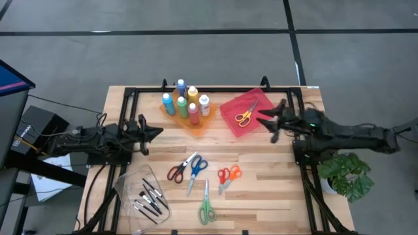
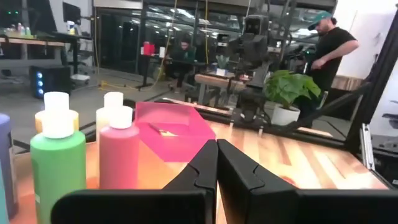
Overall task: Pick & Place Paint Supplies
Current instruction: Put the blue scissors into the pink bin
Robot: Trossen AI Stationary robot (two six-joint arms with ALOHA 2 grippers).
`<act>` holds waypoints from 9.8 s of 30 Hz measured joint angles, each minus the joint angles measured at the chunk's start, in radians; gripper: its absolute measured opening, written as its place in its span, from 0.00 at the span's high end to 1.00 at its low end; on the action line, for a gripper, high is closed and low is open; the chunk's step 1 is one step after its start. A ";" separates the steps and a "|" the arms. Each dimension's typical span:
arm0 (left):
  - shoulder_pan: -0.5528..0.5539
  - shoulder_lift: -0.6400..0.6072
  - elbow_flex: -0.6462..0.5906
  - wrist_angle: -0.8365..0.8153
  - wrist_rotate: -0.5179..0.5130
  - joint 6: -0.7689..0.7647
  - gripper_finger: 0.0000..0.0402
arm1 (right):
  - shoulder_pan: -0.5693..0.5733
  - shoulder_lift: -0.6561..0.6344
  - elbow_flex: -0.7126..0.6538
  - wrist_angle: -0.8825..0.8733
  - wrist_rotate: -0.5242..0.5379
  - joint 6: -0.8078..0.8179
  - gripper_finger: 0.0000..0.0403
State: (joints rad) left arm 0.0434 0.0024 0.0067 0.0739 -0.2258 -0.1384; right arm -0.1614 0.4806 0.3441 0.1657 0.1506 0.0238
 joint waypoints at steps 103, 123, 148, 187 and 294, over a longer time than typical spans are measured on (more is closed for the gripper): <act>-0.108 0.130 0.000 0.001 -0.051 0.070 1.00 | 0.134 1.764 1.159 -0.524 -0.431 -0.423 0.97; -0.108 -0.003 -0.001 0.118 -0.052 0.074 1.00 | 0.133 1.653 1.153 -0.561 -0.427 -0.447 0.97; -0.108 -0.003 -0.001 0.144 -0.051 0.074 1.00 | 0.149 1.648 1.156 -0.593 -0.438 -0.461 0.97; -0.080 -0.003 -0.001 0.148 0.690 0.074 1.00 | 0.164 1.647 1.158 -0.578 -0.437 -0.479 0.97; 0.054 -0.003 0.000 -0.052 0.233 0.074 1.00 | -0.652 0.813 0.586 -0.843 -0.188 -0.603 0.98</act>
State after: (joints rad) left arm 0.0971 -0.0002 0.0063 0.0223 0.0074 -0.0647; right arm -0.8135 1.2941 0.9296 -0.6771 -0.0370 -0.5797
